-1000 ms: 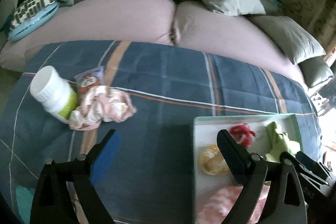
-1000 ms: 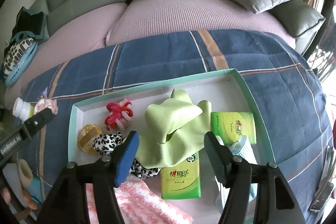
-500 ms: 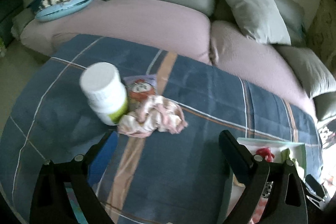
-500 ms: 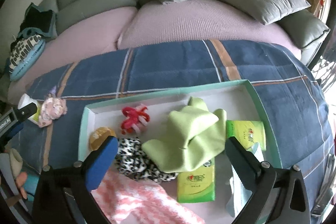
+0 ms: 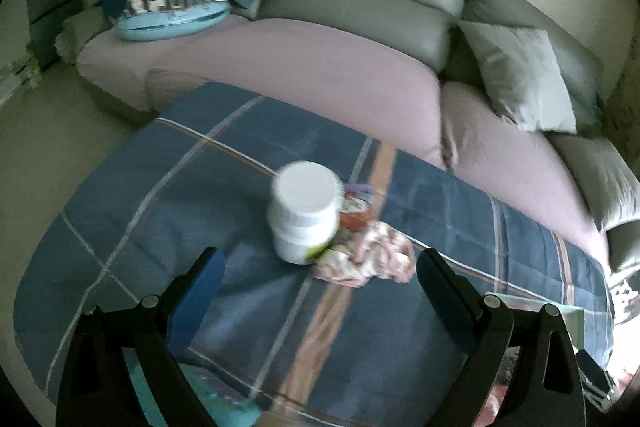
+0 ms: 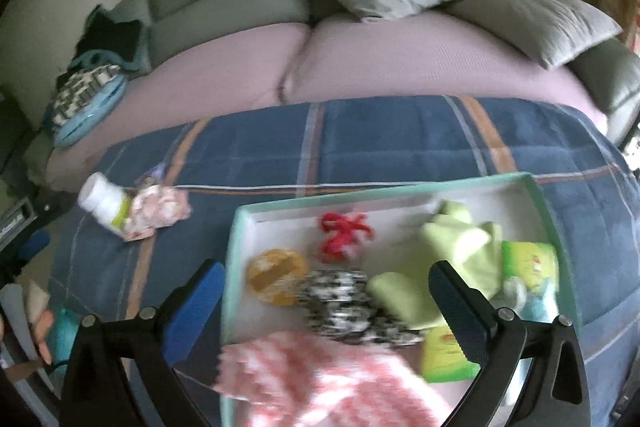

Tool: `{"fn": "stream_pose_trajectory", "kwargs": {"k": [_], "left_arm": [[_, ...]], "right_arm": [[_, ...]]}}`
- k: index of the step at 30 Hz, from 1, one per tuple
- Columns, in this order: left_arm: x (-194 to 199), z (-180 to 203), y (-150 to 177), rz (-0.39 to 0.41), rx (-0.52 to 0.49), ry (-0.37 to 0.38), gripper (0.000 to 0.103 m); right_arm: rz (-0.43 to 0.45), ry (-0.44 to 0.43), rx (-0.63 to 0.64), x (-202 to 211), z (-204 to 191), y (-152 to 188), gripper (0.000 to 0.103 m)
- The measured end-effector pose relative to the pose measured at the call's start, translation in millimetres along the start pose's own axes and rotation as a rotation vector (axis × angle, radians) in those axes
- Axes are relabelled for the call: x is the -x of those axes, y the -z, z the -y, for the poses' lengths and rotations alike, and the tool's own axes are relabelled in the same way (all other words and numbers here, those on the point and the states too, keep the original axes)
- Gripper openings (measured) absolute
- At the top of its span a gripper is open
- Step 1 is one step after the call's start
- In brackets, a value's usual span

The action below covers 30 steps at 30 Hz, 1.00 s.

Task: Organize soft objects
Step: 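Move both grippers back from the tray toward the pink cloth and wipes pack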

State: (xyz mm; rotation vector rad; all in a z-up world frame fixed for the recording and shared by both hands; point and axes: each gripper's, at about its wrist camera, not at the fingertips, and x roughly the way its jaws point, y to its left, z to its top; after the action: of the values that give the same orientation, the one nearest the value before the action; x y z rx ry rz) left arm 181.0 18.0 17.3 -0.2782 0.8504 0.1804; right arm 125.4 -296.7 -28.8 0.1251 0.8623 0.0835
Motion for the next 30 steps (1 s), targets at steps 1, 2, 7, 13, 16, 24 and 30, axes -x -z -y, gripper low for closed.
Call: {"fn": "stream_pose_trajectory", "kwargs": {"k": [1,2,7,13,16,24,30], "left_arm": [[2.4,-7.9,-1.8,0.009,0.013,-0.019,0.097],[4.1,-13.6,-2.8,0.014,0.021,-0.028,0.097],[5.2,-39.7,-5.0,0.013,0.072,-0.054,0.097],[-0.4,-53.8,-5.8,0.001,0.094,-0.056,0.097],[-6.1,-54.6,-5.8,-0.02,0.095,-0.04,0.097],[-16.6,-48.2,-7.5,-0.047,0.08,-0.001,0.097],[-14.8,-49.2,-8.8,-0.054,0.1,0.051,0.097]], "right_arm": [[-0.001,-0.012,0.01,0.3,-4.8,1.1,0.103],[0.001,-0.026,0.028,-0.1,-13.5,1.9,0.103],[0.009,-0.063,0.122,-4.5,-51.5,7.2,0.103],[-0.012,-0.099,0.17,-14.9,-79.1,12.3,0.103],[-0.022,-0.1,0.185,-20.1,-86.7,13.4,0.103],[-0.046,-0.101,0.224,-31.5,-103.5,14.5,0.103],[-0.056,-0.109,0.245,-36.6,-114.9,12.0,0.103]]}}
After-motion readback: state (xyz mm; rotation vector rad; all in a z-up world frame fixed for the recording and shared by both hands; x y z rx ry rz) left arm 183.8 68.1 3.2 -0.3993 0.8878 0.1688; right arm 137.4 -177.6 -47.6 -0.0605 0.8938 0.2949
